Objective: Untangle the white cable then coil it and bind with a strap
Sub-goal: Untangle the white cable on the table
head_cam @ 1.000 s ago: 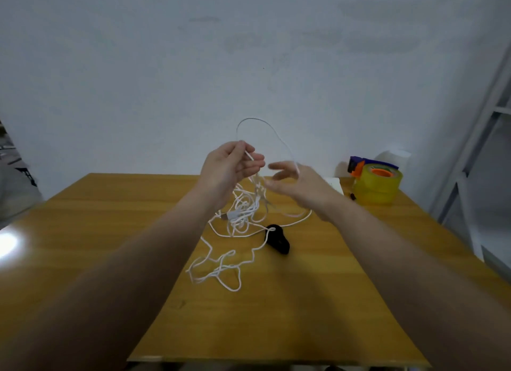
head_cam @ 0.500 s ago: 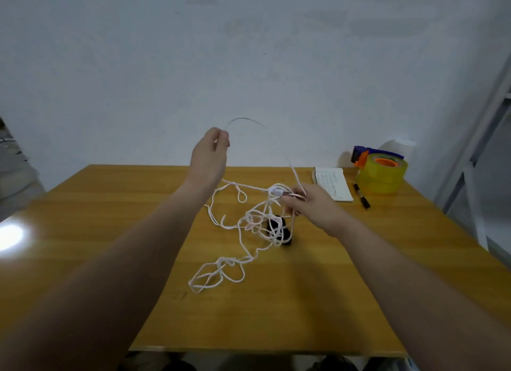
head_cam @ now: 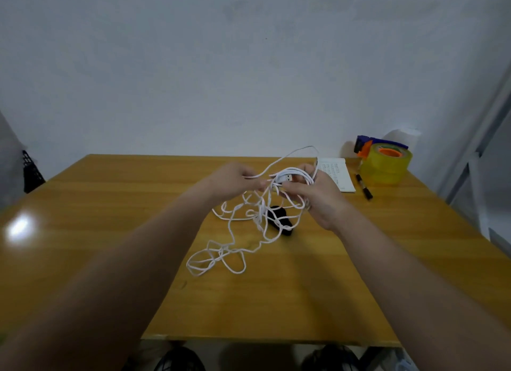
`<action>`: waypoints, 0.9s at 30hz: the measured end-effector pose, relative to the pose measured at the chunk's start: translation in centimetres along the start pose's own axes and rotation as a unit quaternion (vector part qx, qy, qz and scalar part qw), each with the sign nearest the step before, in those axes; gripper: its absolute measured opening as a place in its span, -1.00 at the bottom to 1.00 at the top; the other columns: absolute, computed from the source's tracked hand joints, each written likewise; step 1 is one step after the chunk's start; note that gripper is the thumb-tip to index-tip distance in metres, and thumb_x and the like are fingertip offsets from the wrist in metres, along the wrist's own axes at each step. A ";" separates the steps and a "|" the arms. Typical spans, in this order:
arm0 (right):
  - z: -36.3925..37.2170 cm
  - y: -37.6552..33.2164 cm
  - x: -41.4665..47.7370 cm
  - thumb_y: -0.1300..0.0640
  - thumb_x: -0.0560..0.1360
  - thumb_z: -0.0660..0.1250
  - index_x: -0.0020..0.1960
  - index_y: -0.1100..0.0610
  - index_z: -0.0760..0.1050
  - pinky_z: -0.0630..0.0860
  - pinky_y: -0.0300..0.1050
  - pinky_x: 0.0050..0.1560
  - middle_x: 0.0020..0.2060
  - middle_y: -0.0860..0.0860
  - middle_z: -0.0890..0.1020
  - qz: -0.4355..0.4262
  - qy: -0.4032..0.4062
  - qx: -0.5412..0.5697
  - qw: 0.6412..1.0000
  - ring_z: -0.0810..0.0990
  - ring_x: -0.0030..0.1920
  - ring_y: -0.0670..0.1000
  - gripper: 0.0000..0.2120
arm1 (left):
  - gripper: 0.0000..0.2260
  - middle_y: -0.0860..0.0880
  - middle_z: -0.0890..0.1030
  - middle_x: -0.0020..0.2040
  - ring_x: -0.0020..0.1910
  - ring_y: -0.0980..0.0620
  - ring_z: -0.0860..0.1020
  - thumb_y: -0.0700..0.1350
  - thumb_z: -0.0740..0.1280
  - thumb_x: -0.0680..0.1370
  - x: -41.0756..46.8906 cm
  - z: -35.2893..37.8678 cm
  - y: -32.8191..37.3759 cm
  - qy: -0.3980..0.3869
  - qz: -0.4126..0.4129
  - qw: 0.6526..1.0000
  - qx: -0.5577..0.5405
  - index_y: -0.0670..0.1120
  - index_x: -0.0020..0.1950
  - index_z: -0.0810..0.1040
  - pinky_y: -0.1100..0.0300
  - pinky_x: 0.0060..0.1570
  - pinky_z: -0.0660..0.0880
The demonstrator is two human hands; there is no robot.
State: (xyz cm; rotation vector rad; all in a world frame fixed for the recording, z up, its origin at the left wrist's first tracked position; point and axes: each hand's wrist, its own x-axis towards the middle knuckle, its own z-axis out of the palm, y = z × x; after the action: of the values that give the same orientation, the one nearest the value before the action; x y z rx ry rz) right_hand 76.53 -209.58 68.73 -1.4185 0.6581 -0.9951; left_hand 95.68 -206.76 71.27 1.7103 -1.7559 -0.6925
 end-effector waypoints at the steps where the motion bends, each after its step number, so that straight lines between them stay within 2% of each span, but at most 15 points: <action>1: -0.2 0.0 -0.2 0.36 0.39 0.41 -0.24 0.15 0.43 0.55 -0.03 -0.07 -0.22 0.12 0.61 -0.015 -0.002 -0.002 1.000 0.60 -0.14 0.16 -0.81 | -0.77 -0.07 0.59 -0.22 -0.17 -0.02 0.53 0.13 0.39 0.46 0.3 -0.4 -0.1 0.025 -0.010 0.998 0.048 0.03 -0.29 0.64 0.13 -0.14 0.36; 3: -1.1 -0.5 -0.5 0.21 0.36 0.41 -0.11 0.27 0.52 0.55 -0.19 -0.22 -0.19 0.12 0.65 -0.031 0.011 0.054 0.998 0.64 -0.22 0.05 -0.83 | -0.78 -0.07 0.58 -0.25 -0.12 -0.10 0.57 0.06 0.37 0.49 0.5 -1.6 -0.6 0.095 -0.051 0.974 0.199 -0.03 -0.29 0.62 0.15 -0.18 0.37; 5: -2.8 -1.4 -0.8 0.02 0.40 0.36 -0.19 0.23 0.56 0.49 -0.24 -0.37 -0.34 0.10 0.62 -0.031 0.050 0.083 0.995 0.59 -0.37 0.00 -0.75 | -0.78 -0.17 0.63 -0.18 -0.08 -0.17 0.59 -0.03 0.33 0.51 0.0 -3.0 -2.4 0.154 -0.118 0.952 0.238 -0.16 -0.13 0.66 0.17 -0.23 0.36; 7: -4.2 -2.1 -0.9 -0.22 0.43 0.26 -0.43 0.15 0.44 0.31 -0.23 -0.49 -0.50 0.11 0.46 -0.004 0.082 -0.048 0.995 0.39 -0.51 0.00 -0.53 | -0.78 -0.22 0.64 -0.18 -0.24 -0.10 0.62 -0.11 0.31 0.53 -0.5 -3.6 -4.1 0.169 -0.152 0.960 0.165 -0.24 -0.08 0.64 0.22 -0.34 0.39; 9: -4.3 -1.4 -0.9 -0.22 0.50 0.21 -0.45 0.10 0.30 0.20 -0.20 -0.45 -0.51 0.04 0.35 0.022 0.074 -0.224 0.972 0.27 -0.49 -0.03 -0.50 | -0.80 -0.17 0.59 -0.33 -0.55 0.13 0.54 -0.13 0.29 0.53 -0.8 -2.7 -4.1 0.178 -0.151 0.971 0.050 -0.25 -0.11 0.62 0.31 -0.55 0.41; 11: -3.9 0.1 -0.7 -0.05 0.54 0.27 -0.24 0.10 0.39 0.29 -0.16 -0.35 -0.34 0.07 0.49 0.056 0.042 -0.384 0.921 0.39 -0.35 -0.02 -0.72 | -0.80 -0.07 0.52 -0.43 -0.69 0.21 0.44 -0.12 0.29 0.55 -0.5 -1.5 -3.3 0.177 -0.134 0.975 0.003 -0.24 -0.12 0.60 0.39 -0.65 0.36; 12: -3.9 0.8 -0.7 0.00 0.52 0.32 0.00 0.12 0.43 0.38 -0.13 -0.24 -0.11 0.15 0.56 0.114 0.015 -0.461 0.880 0.48 -0.19 0.02 -0.80 | -0.81 -0.04 0.50 -0.45 -0.69 0.21 0.43 -0.12 0.29 0.56 -0.6 -1.0 -2.7 0.173 -0.128 0.977 0.000 -0.21 -0.12 0.60 0.41 -0.65 0.35; 14: -4.0 1.9 -0.9 -0.03 0.44 0.41 0.47 0.08 0.07 0.39 0.02 0.20 0.39 0.23 0.28 0.219 -0.024 -0.584 0.781 0.36 0.31 0.17 -0.24 | -0.84 -0.04 0.49 -0.43 -0.62 0.16 0.46 -0.11 0.27 0.58 -0.8 -0.6 -1.9 0.153 -0.118 0.981 -0.008 -0.16 -0.07 0.60 0.39 -0.57 0.42; 15: -3.8 1.7 -0.9 -0.06 0.40 0.44 0.53 0.03 -0.15 0.23 0.11 0.37 0.49 0.20 0.06 0.219 -0.002 -0.602 0.768 0.14 0.45 0.23 -0.04 | -0.81 -0.07 0.48 -0.41 -0.57 0.13 0.48 -0.10 0.26 0.58 -0.9 -0.6 -1.6 0.137 -0.106 0.985 -0.001 -0.17 -0.06 0.60 0.33 -0.50 0.48; 17: -2.4 0.4 -1.0 -0.09 0.39 0.43 0.51 -0.04 -0.32 -0.05 0.15 0.48 0.53 0.11 -0.18 0.100 0.050 -0.578 0.808 -0.13 0.52 0.20 0.05 | -0.74 -0.12 0.51 -0.34 -0.50 0.11 0.49 -0.07 0.25 0.59 -1.1 -0.4 -1.0 0.105 -0.071 0.991 0.052 -0.24 -0.06 0.61 0.23 -0.35 0.44; 18: -1.7 -0.2 -0.7 -0.11 0.41 0.40 0.52 -0.07 -0.30 -0.13 0.13 0.50 0.53 0.07 -0.20 0.004 0.055 -0.559 0.827 -0.18 0.52 0.15 0.01 | -0.73 -0.12 0.53 -0.33 -0.48 0.12 0.49 -0.05 0.25 0.59 -1.2 -0.3 -0.6 0.095 -0.050 0.991 0.076 -0.22 -0.07 0.62 0.25 -0.35 0.39; 20: 0.0 -1.4 -0.2 -0.17 0.43 0.35 0.52 -0.10 -0.20 -0.14 0.11 0.51 0.54 0.04 -0.08 -0.130 0.015 -0.562 0.816 -0.11 0.53 0.08 -0.10 | -0.77 -0.05 0.48 -0.43 -0.52 0.20 0.42 -0.02 0.27 0.58 -1.5 -0.1 0.8 0.082 -0.008 0.992 0.096 -0.13 -0.12 0.62 0.39 -0.48 0.28; 22: 1.1 -1.7 0.6 -0.15 0.45 0.35 0.52 -0.09 -0.04 0.15 0.07 0.46 0.47 0.06 0.25 -0.124 -0.042 -0.542 0.830 0.21 0.46 0.08 -0.20 | -0.77 0.00 0.45 -0.48 -0.57 0.23 0.41 0.00 0.30 0.56 -1.7 0.1 2.1 0.086 0.033 0.993 0.077 -0.10 -0.15 0.65 0.44 -0.54 0.24; 24: 1.3 -1.6 0.9 -0.03 0.49 0.35 0.47 -0.04 0.17 0.42 -0.01 0.23 0.18 0.07 0.53 -0.069 -0.069 -0.491 0.866 0.50 0.18 0.03 -0.38 | -0.75 -0.02 0.55 -0.39 -0.45 0.23 0.49 -0.02 0.31 0.55 -1.9 0.1 2.8 0.109 0.066 0.992 0.009 -0.13 -0.18 0.66 0.36 -0.31 0.44; 27: 0.6 -1.0 1.2 0.05 0.52 0.31 0.13 0.09 0.49 0.36 -0.15 0.10 -0.02 0.04 0.46 -0.120 -0.017 -0.486 0.865 0.43 0.02 -0.02 -0.78 | -0.74 -0.04 0.57 -0.36 -0.43 0.11 0.53 -0.06 0.30 0.57 -2.6 -0.2 2.9 0.082 0.045 0.976 -0.198 -0.17 -0.25 0.57 0.17 -0.26 0.54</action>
State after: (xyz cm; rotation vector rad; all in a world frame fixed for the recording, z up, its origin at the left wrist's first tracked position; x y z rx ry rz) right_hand 77.51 -210.22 69.99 -2.4447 1.0508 -0.8354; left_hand 93.78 -204.08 73.37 1.3675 -1.4570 -0.7762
